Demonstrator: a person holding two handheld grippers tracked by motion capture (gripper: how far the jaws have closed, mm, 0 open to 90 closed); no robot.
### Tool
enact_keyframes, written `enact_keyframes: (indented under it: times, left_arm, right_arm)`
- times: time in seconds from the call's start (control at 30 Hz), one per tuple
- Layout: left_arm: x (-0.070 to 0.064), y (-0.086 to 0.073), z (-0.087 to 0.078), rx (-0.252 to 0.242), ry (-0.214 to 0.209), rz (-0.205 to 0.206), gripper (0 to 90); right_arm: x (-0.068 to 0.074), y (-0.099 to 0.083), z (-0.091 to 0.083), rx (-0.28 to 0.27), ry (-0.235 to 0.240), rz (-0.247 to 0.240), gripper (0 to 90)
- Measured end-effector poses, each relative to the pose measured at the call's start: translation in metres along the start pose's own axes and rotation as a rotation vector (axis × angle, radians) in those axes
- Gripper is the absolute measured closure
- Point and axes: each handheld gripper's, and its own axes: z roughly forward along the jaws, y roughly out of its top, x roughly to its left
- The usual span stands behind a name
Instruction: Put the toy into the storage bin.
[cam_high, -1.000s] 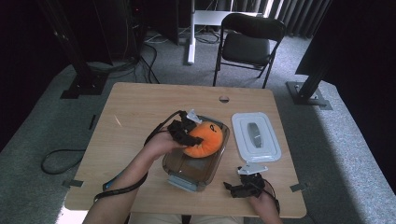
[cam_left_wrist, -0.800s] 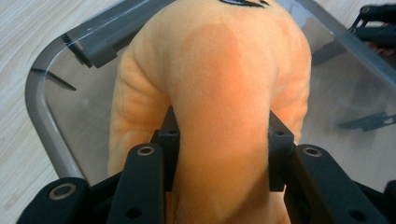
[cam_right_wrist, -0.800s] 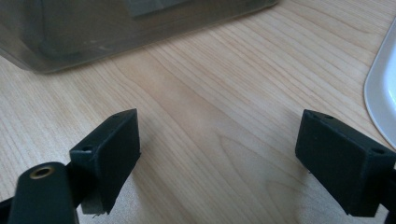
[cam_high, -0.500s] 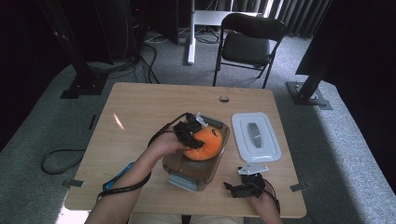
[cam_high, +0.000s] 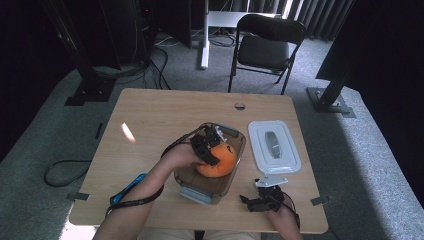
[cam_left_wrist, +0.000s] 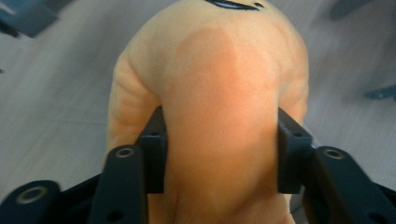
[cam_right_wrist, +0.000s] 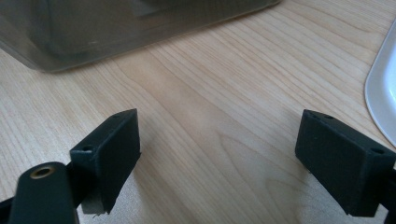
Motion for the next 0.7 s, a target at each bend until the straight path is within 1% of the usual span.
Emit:
enact_keyframes:
  times: [0.07, 0.13, 0.17, 0.27, 0.33, 0.4, 0.43, 0.53, 0.57, 0.6, 0.63, 0.7]
  left_arm:
    - [-0.001, 0.001, 0.000, 0.002, -0.001, 0.004, 44.9]
    - [-0.002, 0.001, 0.001, 0.007, 0.009, 0.009, 41.9]
    - [-0.002, 0.001, 0.001, 0.007, 0.007, 0.012, 41.1]
    - [-0.002, 0.001, 0.000, 0.002, 0.002, 0.014, 37.3]
    - [-0.003, 0.001, -0.001, 0.000, 0.011, 0.018, 33.2]
    - [-0.003, 0.000, -0.002, -0.008, 0.008, 0.019, 29.0]
    - [-0.003, 0.000, -0.002, -0.010, 0.011, 0.020, 28.6]
    - [-0.002, -0.002, -0.004, -0.022, 0.009, 0.016, 25.8]
    - [-0.002, -0.003, -0.005, -0.027, 0.006, 0.008, 23.0]
    - [-0.002, -0.003, -0.007, -0.040, 0.001, 0.004, 20.0]
    - [-0.003, -0.004, -0.009, -0.056, 0.007, -0.001, 19.8]
    - [-0.004, -0.004, -0.015, -0.076, 0.015, 0.003, 17.1]
  right_arm:
    - [0.000, 0.000, 0.000, 0.000, -0.001, -0.002, 13.6]
    - [0.000, 0.000, 0.000, 0.000, 0.000, -0.001, 13.6]
    - [0.000, 0.000, 0.000, 0.000, 0.000, -0.001, 13.6]
    - [0.000, 0.000, 0.000, 0.001, -0.002, -0.002, 13.6]
    - [0.000, 0.000, 0.000, 0.000, -0.001, -0.001, 13.6]
    - [0.000, 0.000, 0.000, 0.001, -0.001, -0.002, 13.6]
    - [0.000, 0.000, 0.000, 0.001, -0.002, -0.002, 13.6]
    - [0.000, 0.000, 0.000, 0.001, -0.001, -0.001, 13.6]
    - [0.000, 0.000, 0.000, 0.001, 0.000, 0.000, 13.6]
    - [0.000, 0.000, 0.000, 0.000, 0.001, 0.001, 13.6]
    - [0.000, 0.000, 0.000, 0.000, 0.001, 0.001, 13.6]
    - [0.000, 0.000, 0.000, 0.001, -0.001, -0.001, 13.6]
